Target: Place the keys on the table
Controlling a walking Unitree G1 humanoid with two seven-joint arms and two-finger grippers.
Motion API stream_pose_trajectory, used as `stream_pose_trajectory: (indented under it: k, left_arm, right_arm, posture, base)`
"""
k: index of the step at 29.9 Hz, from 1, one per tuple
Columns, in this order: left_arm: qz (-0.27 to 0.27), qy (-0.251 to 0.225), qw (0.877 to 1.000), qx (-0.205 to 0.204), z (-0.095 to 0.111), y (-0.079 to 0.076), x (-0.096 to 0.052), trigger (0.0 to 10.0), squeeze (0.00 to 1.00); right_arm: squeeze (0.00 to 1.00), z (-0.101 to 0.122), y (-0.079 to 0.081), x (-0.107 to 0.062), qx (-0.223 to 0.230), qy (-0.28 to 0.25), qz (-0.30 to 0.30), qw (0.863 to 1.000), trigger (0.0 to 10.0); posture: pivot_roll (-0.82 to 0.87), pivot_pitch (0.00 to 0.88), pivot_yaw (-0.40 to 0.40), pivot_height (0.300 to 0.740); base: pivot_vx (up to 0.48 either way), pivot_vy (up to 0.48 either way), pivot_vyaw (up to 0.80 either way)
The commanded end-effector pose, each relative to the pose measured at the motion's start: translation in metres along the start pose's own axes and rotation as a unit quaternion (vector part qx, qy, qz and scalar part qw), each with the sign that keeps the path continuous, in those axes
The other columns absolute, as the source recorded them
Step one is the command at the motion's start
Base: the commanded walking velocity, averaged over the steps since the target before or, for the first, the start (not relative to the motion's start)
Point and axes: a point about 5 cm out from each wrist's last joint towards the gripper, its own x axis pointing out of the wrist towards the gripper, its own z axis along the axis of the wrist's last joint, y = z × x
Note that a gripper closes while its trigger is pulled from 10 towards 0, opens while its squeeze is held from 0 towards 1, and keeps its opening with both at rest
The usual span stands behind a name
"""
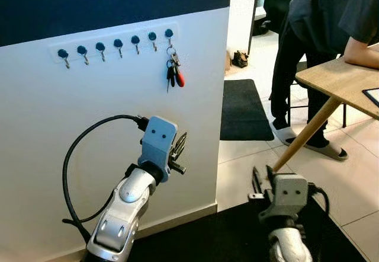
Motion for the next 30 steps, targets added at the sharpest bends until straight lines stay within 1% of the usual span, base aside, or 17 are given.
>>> stream_pose_trajectory:
  k: [1, 3, 6, 7, 9, 10, 12, 13, 14, 16, 18, 25, 27, 30]
  left_arm:
    - [0.009, 0.005, 1.000, -0.021, -0.002, 0.001, -0.001, 10.0, 0.00]
    - [0.016, 0.007, 0.999, -0.030, -0.003, -0.001, -0.002, 10.0, 0.00]
    - [0.019, 0.011, 0.999, -0.026, -0.004, -0.001, -0.003, 10.0, 0.00]
    - [0.031, 0.014, 0.999, -0.022, -0.006, 0.000, -0.004, 10.0, 0.00]
    - [0.031, 0.014, 0.999, -0.022, -0.006, 0.000, -0.004, 10.0, 0.00]
    - [0.048, 0.017, 0.999, -0.016, -0.009, 0.004, -0.006, 10.0, 0.00]
    - [0.048, 0.017, 0.999, -0.016, -0.009, 0.004, -0.006, 10.0, 0.00]
    - [0.063, 0.023, 0.998, -0.011, -0.012, 0.011, -0.009, 10.0, 0.00]
    - [0.063, 0.023, 0.998, -0.011, -0.012, 0.011, -0.009, 10.0, 0.00]
    - [0.070, 0.022, 0.997, 0.003, -0.011, 0.017, -0.009, 10.0, 0.00]
    - [0.073, 0.019, 0.997, 0.008, -0.009, 0.019, -0.008, 10.0, 0.00]
    - [0.071, 0.016, 0.997, 0.000, -0.007, 0.017, -0.009, 10.0, 0.00]
    - [0.061, 0.015, 0.998, -0.010, -0.007, 0.012, -0.012, 10.0, 0.00]
    - [0.052, 0.017, 0.998, -0.017, -0.008, 0.007, -0.013, 10.0, 0.00]
  right_arm:
    - [0.00, -0.006, 0.006, 0.000, 0.002, 0.018, 0.018, 1.000, 10.0]
    - [0.00, -0.008, 0.006, 0.003, -0.003, 0.019, 0.028, 0.999, 10.0]
    - [0.00, -0.007, 0.004, 0.006, -0.003, 0.020, 0.027, 0.999, 10.0]
    - [0.00, -0.004, 0.001, 0.011, -0.007, 0.014, 0.033, 0.999, 10.0]
    - [0.00, -0.004, 0.001, 0.011, -0.007, 0.014, 0.033, 0.999, 10.0]
    - [0.00, -0.003, 0.001, 0.014, -0.012, 0.015, 0.040, 0.999, 10.0]
    - [0.00, -0.003, 0.001, 0.014, -0.012, 0.015, 0.040, 0.999, 10.0]
    - [0.00, -0.003, 0.006, 0.016, -0.007, 0.018, 0.046, 0.999, 10.0]
    - [0.00, -0.003, 0.006, 0.016, -0.007, 0.018, 0.046, 0.999, 10.0]
    - [0.00, -0.002, 0.014, 0.017, -0.004, 0.017, 0.063, 0.998, 10.0]
    - [0.00, -0.003, 0.019, 0.018, -0.002, 0.018, 0.074, 0.997, 10.0]
    - [0.00, -0.003, 0.020, 0.020, 0.002, 0.020, 0.074, 0.997, 10.0]
    - [0.00, -0.005, 0.021, 0.018, -0.001, 0.022, 0.079, 0.997, 10.0]
    - [0.00, -0.007, 0.021, 0.016, 0.001, 0.026, 0.078, 0.997, 10.0]
  posture:
    - [0.05, 0.100, 0.100, 0.740]
    - [0.04, 0.092, 0.091, 0.740]
    - [0.04, 0.099, 0.085, 0.740]
    - [0.06, 0.079, 0.077, 0.740]
    - [0.06, 0.079, 0.077, 0.740]
    - [0.06, 0.077, 0.075, 0.740]
    - [0.06, 0.077, 0.075, 0.740]
    - [0.08, 0.084, 0.059, 0.740]
    - [0.08, 0.084, 0.059, 0.740]
    - [0.09, 0.086, 0.051, 0.740]
    - [0.09, 0.090, 0.044, 0.740]
    - [0.10, 0.093, 0.044, 0.740]
    - [0.09, 0.096, 0.053, 0.740]
    - [0.09, 0.096, 0.054, 0.740]
  base:
    - [0.000, 0.000, 0.00]
    - [0.000, 0.000, 0.00]
    - [0.000, 0.000, 0.00]
    - [0.000, 0.000, 0.00]
    - [0.000, 0.000, 0.00]
    - [0.000, 0.000, 0.00]
    - [0.000, 0.000, 0.00]
    - [0.000, 0.000, 0.00]
    - [0.000, 0.000, 0.00]
    - [0.000, 0.000, 0.00]
    - [0.000, 0.000, 0.00]
    - [0.000, 0.000, 0.00]
    - [0.000, 0.000, 0.00]
    - [0.000, 0.000, 0.00]
